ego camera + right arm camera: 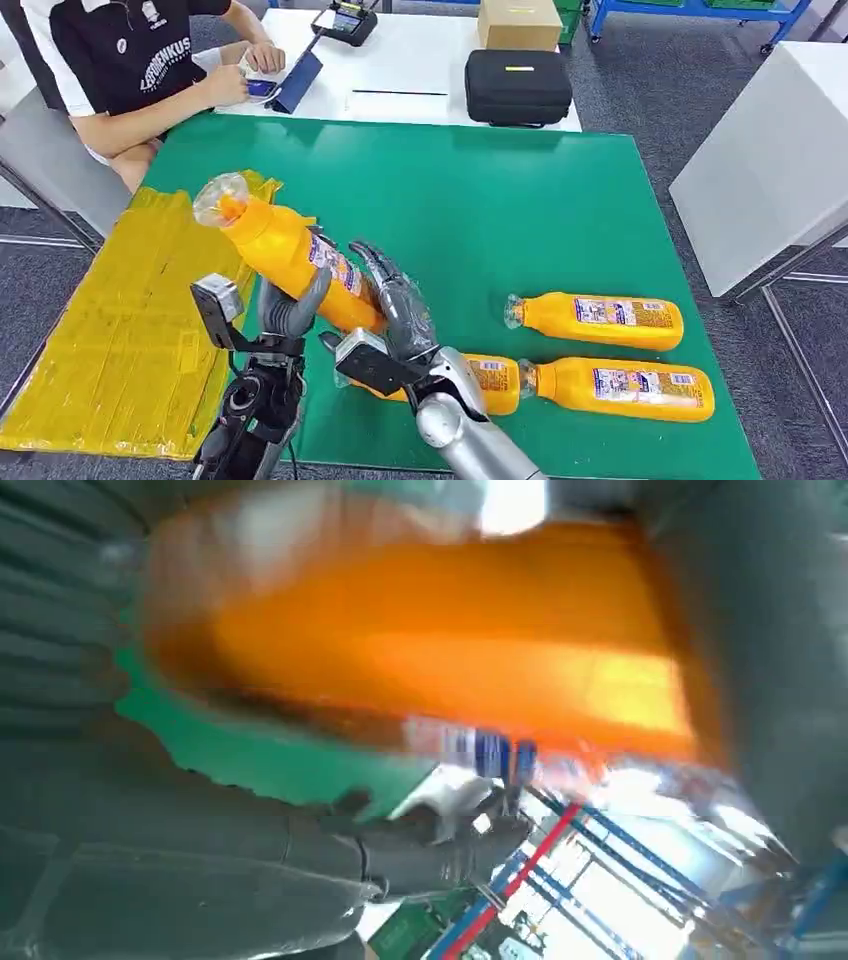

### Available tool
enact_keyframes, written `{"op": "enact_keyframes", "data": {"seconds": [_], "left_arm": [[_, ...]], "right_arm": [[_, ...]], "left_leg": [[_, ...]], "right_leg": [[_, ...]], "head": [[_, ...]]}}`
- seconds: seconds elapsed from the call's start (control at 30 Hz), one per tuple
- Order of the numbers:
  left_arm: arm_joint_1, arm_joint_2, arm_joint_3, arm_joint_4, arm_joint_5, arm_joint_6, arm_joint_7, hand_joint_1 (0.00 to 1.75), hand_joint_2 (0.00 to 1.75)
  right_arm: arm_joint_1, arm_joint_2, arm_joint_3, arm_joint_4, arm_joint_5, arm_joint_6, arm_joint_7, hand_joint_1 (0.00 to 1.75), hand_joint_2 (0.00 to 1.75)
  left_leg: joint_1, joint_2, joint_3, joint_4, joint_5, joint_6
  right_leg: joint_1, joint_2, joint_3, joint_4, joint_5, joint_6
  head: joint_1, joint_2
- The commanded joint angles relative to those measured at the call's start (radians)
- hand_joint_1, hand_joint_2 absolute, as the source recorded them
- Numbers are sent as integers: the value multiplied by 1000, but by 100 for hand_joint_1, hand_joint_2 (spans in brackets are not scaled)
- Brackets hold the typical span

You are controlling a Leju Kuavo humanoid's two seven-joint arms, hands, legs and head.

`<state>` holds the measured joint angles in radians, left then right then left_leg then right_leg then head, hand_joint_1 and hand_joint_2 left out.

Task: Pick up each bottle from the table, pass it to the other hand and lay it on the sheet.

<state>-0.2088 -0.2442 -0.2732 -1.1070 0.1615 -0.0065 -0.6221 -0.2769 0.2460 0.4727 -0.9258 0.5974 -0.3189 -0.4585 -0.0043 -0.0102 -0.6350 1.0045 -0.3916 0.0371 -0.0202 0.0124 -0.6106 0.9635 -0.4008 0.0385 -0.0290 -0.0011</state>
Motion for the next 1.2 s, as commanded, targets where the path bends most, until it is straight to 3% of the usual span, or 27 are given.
{"op": "enact_keyframes", "data": {"seconds": [0.03,0.13,0.33,0.4,0.5,0.57,0.77,0.87,1.07,1.2], "left_arm": [[-34,28,45,-12,-201,236,-44,175,175],[-46,41,60,-7,-608,616,7,175,175],[-45,42,65,-12,-609,614,8,175,175],[-63,53,61,40,-725,670,67,175,175],[-71,2,279,54,-1266,705,238,175,175],[-94,-8,353,106,-1431,705,326,175,175],[-200,110,409,348,-1699,705,592,175,175],[-249,168,400,490,-1732,705,651,175,175],[-249,168,400,490,-1732,705,651,175,175],[-276,234,343,597,-1732,705,744,175,175]], "right_arm": [[37,-47,-38,-165,-54,-29,-11,0,175],[73,-62,-46,-257,-59,-33,1,0,175],[78,-65,-46,-263,-59,-32,1,0,175],[82,-63,-48,-268,-65,-44,-3,0,175],[93,-68,-46,-310,-74,-45,-6,0,175],[91,-67,-44,-328,-77,-45,-3,0,175],[73,-66,-16,-318,-79,-28,0,0,175],[61,-72,-9,-307,-94,-32,-2,0,175],[61,-72,-9,-307,-94,-32,-2,0,175],[57,-77,-5,-303,-107,-31,-9,0,175]], "left_leg": [[1,-1,5,1,-3,-3],[1,0,3,0,-2,-2],[1,0,6,0,-3,-2],[1,1,6,0,-3,-3],[1,0,4,0,-2,-2],[1,2,8,0,-4,-3],[1,3,4,-1,-1,-2],[2,2,6,-2,-1,-3],[3,1,6,0,-2,-3],[3,2,5,0,-2,-3]], "right_leg": [[1,-3,6,1,-4,-2],[1,-1,3,0,-2,-2],[1,-2,6,0,-3,-2],[1,-1,6,0,-3,-2],[1,-1,4,-1,-1,-2],[1,0,7,0,-4,-3],[1,1,3,-1,0,-2],[2,0,5,-1,-1,-3],[3,-1,5,0,-2,-2],[3,0,5,0,-2,-2]], "head": [[1,0],[1,0],[1,0],[1,0],[1,0],[1,0],[0,0],[1,0],[1,0],[1,0]]}}
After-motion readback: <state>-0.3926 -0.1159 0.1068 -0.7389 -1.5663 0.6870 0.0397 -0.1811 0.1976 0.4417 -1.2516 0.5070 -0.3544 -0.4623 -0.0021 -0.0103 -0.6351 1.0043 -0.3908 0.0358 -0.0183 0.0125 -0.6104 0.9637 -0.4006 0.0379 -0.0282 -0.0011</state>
